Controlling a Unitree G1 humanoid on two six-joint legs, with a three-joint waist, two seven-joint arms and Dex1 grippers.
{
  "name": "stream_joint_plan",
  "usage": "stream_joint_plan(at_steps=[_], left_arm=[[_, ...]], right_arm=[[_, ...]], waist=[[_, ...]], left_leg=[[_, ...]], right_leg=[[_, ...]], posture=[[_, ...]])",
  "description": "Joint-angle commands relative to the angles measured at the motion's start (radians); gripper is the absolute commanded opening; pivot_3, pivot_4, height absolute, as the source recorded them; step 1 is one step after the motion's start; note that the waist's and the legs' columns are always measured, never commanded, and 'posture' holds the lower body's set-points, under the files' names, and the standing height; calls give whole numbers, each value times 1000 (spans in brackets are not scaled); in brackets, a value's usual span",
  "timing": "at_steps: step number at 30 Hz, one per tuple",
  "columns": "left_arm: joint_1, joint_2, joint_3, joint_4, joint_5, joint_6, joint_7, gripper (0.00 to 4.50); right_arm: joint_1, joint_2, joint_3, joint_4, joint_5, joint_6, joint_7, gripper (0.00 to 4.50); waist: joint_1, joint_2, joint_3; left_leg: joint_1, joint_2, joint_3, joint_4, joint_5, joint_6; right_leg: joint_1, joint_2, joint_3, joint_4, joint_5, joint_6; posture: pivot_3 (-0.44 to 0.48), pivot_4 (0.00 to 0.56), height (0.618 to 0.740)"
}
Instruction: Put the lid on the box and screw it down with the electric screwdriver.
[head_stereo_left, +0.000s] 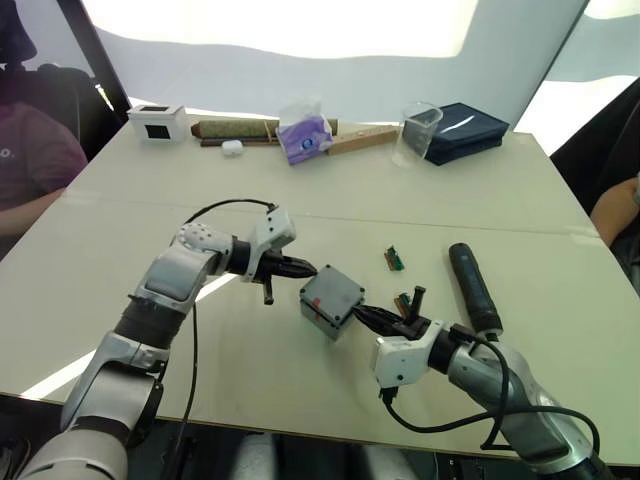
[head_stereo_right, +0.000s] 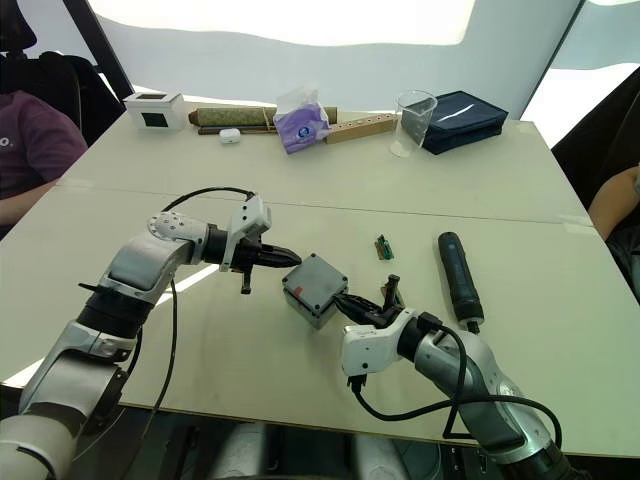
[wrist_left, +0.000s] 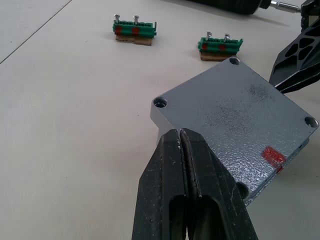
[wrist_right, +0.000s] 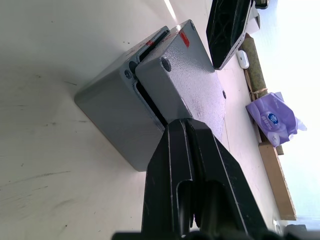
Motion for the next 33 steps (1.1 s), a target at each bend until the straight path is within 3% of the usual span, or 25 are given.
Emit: stream_joint_plan(at_steps=[1,19,28,33], left_arm=[[8,3,-8,-37,-10,2,-17,0],[39,-13,-23,-88,-19,19,-18,0],[-51,-26,90,-12,-88,63,26,0],[-60,8,90,36,-53,36,33,0]], right_arm=[[-16,10,1,-15,4,-10,-14,33],[-3,3,-11,-34,6,-7,-12,33],[1,-6,-16,-28,9,-11,-10,33],[-2,-8,-16,-24,9,-11,-9,33]], waist=[[0,0,0],[-2,0,0],[0,0,0],[-2,0,0]], left_leg=[[0,0,0,0,0,0],[0,0,0,0,0,0],[0,0,0,0,0,0],[0,0,0,0,0,0]], right_leg=[[0,0,0,0,0,0],[0,0,0,0,0,0],[0,0,0,0,0,0],[0,0,0,0,0,0]], posture=[[0,150,740],[0,150,740],[0,150,740],[0,150,740]])
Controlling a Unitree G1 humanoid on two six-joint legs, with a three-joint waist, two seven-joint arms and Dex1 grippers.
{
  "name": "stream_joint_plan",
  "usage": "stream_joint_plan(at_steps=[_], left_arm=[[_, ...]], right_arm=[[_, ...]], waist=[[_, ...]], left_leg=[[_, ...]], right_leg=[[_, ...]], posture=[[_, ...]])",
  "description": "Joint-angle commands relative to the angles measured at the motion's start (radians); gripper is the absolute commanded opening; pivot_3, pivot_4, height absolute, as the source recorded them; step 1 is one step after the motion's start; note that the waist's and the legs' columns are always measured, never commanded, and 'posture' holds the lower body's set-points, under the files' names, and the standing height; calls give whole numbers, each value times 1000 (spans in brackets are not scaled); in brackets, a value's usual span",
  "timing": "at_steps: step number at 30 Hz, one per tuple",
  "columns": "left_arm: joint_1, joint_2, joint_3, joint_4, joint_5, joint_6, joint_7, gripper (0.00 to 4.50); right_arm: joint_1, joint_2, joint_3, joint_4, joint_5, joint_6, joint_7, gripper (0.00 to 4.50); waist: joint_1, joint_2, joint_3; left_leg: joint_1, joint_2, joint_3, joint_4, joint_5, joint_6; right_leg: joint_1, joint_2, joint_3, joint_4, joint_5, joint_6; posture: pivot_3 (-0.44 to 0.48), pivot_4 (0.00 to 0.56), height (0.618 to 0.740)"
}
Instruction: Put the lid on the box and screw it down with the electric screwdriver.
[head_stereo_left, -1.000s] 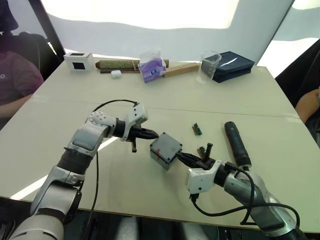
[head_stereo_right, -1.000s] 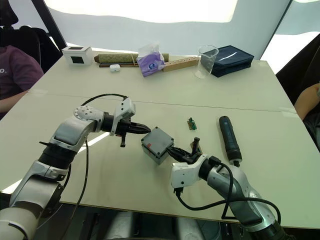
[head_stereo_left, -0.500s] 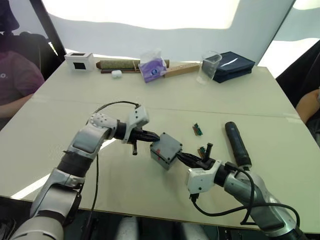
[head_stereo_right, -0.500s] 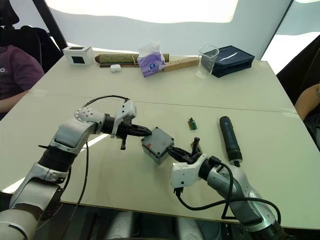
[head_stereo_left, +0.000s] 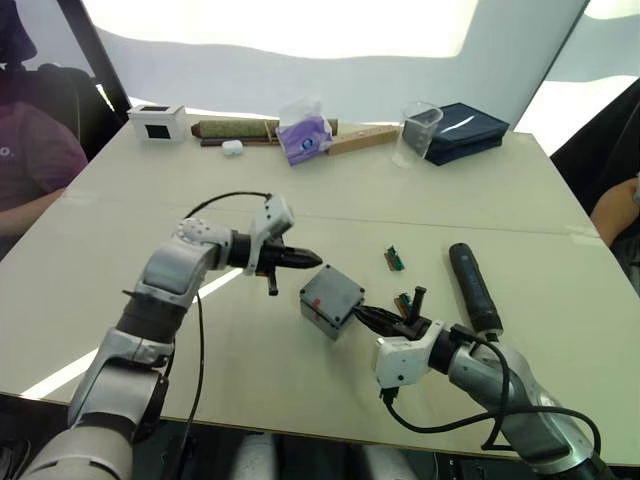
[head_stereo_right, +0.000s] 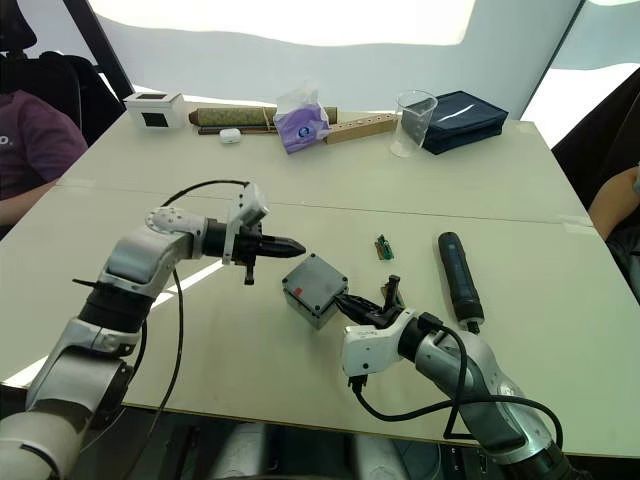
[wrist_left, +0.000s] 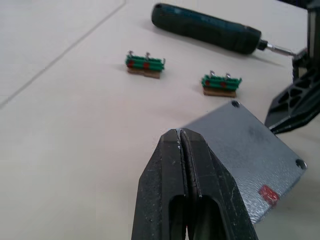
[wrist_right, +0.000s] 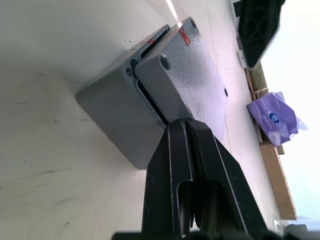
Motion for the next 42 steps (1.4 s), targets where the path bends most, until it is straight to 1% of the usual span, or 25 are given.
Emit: stream_joint_plan(at_steps=[1,5,11,23,42], left_arm=[[12,34,-3,14,25,-38,-6,0],[45,44,-30,3,45,-64,-16,0],[80,29,-57,-21,52,-75,-15,0],[91,16,-69,-81,32,-36,-15,0],[122,29,-87,-168,20,2,-29,0]], right_arm=[[-7,-4,-14,-22,9,-11,-8,33],[-8,-4,-14,-21,9,-11,-9,33],[-8,-2,-14,-22,8,-9,-10,33],[-1,-1,-16,-28,9,-4,-9,33],[20,-3,-24,-67,27,-3,6,33]], waist=[[0,0,0],[1,0,0],[4,0,0],[2,0,0],[2,0,0]], left_leg=[[0,0,0,0,0,0],[0,0,0,0,0,0],[0,0,0,0,0,0],[0,0,0,0,0,0],[0,0,0,0,0,0]], right_leg=[[0,0,0,0,0,0],[0,0,0,0,0,0],[0,-1,0,0,0,0],[0,0,0,0,0,0],[0,0,0,0,0,0]], posture=[[0,150,740],[0,150,740],[0,150,740],[0,150,740],[0,150,740]])
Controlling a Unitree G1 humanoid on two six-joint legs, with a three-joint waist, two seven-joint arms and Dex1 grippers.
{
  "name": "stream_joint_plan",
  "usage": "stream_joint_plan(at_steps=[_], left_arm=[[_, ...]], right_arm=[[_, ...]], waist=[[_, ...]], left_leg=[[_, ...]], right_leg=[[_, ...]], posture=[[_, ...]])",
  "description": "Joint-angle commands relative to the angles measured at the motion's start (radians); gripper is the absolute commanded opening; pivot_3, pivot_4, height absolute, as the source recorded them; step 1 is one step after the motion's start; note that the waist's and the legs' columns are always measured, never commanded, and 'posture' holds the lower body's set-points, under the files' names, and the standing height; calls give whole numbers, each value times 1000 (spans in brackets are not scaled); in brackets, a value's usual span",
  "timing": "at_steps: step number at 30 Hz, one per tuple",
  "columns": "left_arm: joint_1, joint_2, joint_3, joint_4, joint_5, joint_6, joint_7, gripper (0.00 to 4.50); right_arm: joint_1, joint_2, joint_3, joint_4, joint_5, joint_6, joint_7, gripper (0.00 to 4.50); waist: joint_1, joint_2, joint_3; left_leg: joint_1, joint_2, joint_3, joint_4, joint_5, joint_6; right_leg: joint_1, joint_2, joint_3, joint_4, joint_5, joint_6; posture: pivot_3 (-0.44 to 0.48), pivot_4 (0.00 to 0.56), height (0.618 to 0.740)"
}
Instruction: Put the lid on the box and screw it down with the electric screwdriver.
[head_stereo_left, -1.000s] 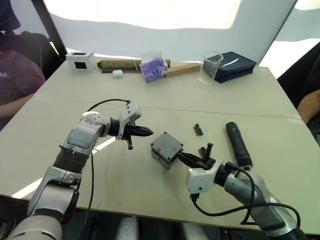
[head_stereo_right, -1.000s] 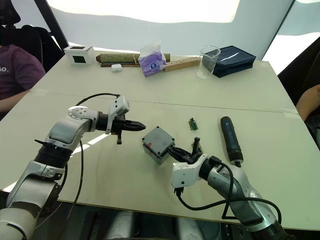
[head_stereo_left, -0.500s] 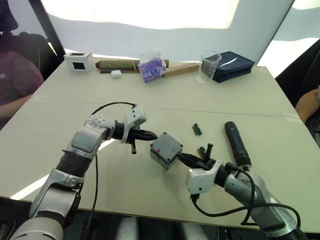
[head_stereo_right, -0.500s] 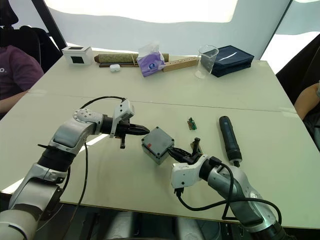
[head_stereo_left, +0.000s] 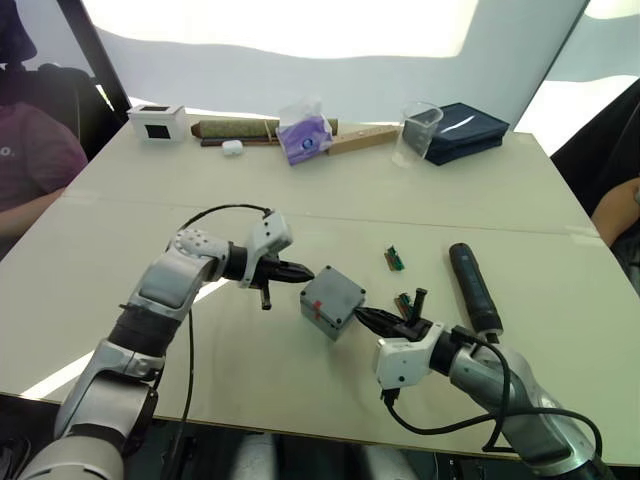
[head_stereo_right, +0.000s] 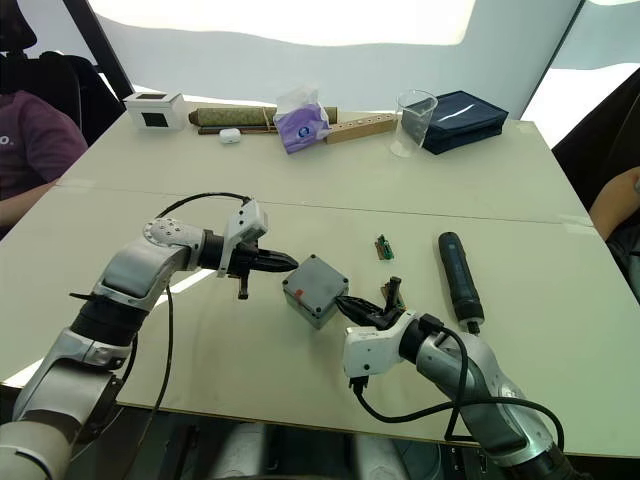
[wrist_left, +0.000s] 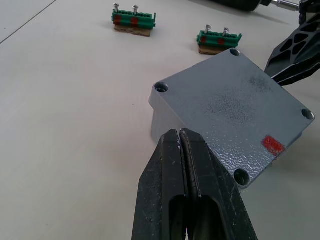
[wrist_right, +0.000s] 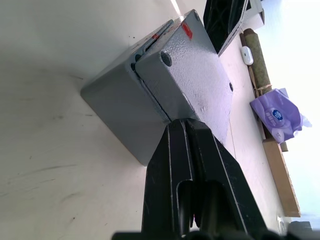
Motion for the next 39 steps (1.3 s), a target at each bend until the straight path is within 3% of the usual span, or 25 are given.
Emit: stream_joint_plan(at_steps=[1,27,39], left_arm=[[3,-10,-15,-61,-26,-2,-21,0],[-6,-16,-3,5,10,-46,-1,0],[-39,-12,10,121,37,-110,17,0]], right_arm=[[-4,-1,-15,-56,24,-7,1,33],[-2,-5,-16,-34,16,-5,10,33],[37,-30,-48,-54,36,2,25,33]], waist=[[0,0,0],[0,0,0],[1,0,0]], left_leg=[[0,0,0,0,0,0],[0,0,0,0,0,0],[0,0,0,0,0,0]], right_leg=[[0,0,0,0,0,0],[0,0,0,0,0,0],[0,0,0,0,0,0]], posture=[[0,150,740],[0,150,740],[0,150,740]])
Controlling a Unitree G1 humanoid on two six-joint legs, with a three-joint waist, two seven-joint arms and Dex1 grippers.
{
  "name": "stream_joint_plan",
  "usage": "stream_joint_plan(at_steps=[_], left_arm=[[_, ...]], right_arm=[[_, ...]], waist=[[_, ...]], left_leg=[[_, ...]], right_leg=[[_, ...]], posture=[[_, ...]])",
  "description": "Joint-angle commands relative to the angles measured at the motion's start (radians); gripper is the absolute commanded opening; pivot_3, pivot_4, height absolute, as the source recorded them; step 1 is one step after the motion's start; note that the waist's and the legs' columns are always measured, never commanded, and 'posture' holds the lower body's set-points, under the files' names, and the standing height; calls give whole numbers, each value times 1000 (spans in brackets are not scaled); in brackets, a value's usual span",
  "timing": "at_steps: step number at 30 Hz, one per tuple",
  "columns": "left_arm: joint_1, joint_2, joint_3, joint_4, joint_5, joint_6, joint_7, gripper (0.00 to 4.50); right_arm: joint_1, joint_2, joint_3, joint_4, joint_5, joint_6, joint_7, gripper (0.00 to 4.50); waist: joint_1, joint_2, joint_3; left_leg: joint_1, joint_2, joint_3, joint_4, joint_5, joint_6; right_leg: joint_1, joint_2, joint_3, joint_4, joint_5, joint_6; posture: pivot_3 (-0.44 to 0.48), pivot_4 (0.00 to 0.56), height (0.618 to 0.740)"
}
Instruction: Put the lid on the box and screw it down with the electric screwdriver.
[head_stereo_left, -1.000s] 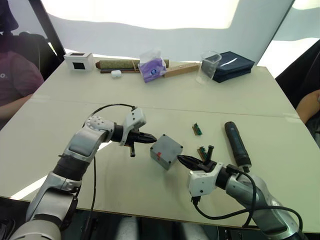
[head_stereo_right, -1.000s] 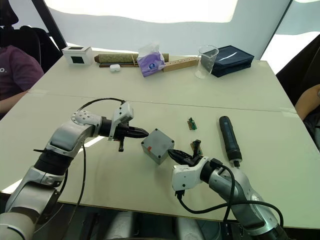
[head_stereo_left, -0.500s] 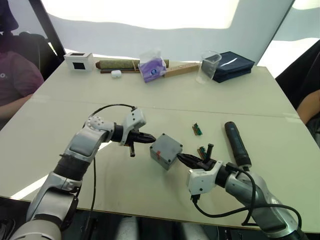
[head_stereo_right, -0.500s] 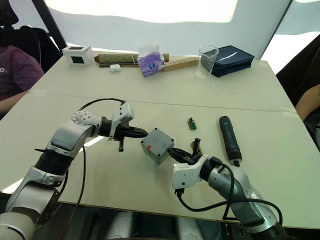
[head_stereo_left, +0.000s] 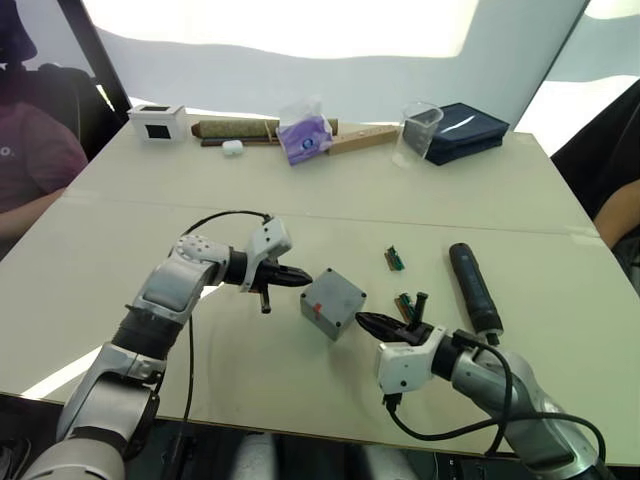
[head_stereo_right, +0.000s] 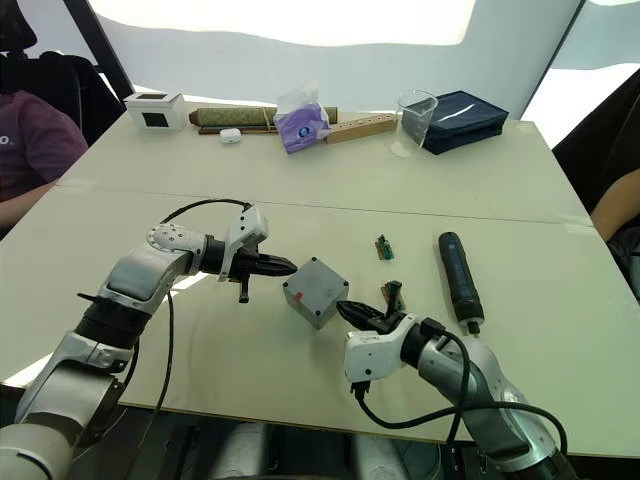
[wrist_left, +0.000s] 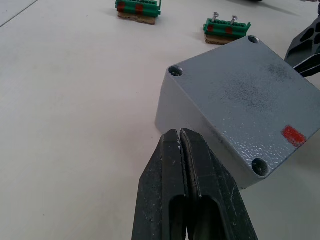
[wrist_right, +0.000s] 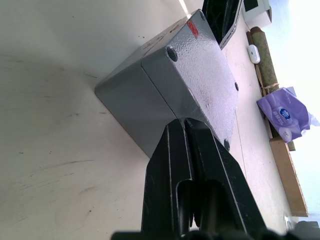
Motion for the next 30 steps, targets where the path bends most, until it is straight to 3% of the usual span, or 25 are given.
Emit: stream_joint_plan(at_steps=[1,12,19,30], left_arm=[[-25,1,15,42,19,-47,13,0],[78,-30,-16,-43,20,-16,33,0],[131,2,-17,-177,-14,75,22,0],[160,18,-16,-241,-26,117,42,0]], right_arm=[[18,-24,-39,-37,28,5,8,33],[-41,17,38,26,19,70,42,33],[-101,12,46,81,22,78,49,33],[-130,10,57,119,21,50,45,33]], waist=[[0,0,0],[-1,0,0],[-3,0,0],[-2,0,0]], left_leg=[[0,0,0,0,0,0],[0,0,0,0,0,0],[0,0,0,0,0,0],[0,0,0,0,0,0]], right_leg=[[0,0,0,0,0,0],[0,0,0,0,0,0],[0,0,0,0,0,0],[0,0,0,0,0,0]], posture=[[0,150,740],[0,150,740],[0,150,740],[0,150,740]])
